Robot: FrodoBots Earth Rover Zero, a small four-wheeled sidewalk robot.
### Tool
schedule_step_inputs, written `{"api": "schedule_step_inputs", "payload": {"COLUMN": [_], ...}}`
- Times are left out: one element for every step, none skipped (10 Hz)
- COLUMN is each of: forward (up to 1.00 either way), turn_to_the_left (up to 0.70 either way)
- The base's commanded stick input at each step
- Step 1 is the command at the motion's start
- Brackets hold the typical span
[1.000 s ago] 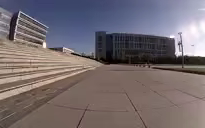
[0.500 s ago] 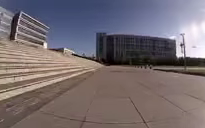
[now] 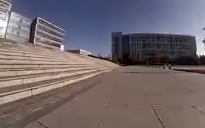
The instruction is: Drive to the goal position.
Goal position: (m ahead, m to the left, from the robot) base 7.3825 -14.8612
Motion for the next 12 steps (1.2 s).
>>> {"api": "schedule_step_inputs", "payload": {"forward": [0.7, 0.7, 0.7, 0.7, 0.7, 0.7, 0.7, 0.7, 0.7, 0.7, 0.7, 0.7], "turn_to_the_left": [0.0, 0.0, 0.0, 0.0, 0.0, 0.0, 0.0, 0.0, 0.0, 0.0, 0.0, 0.0]}}
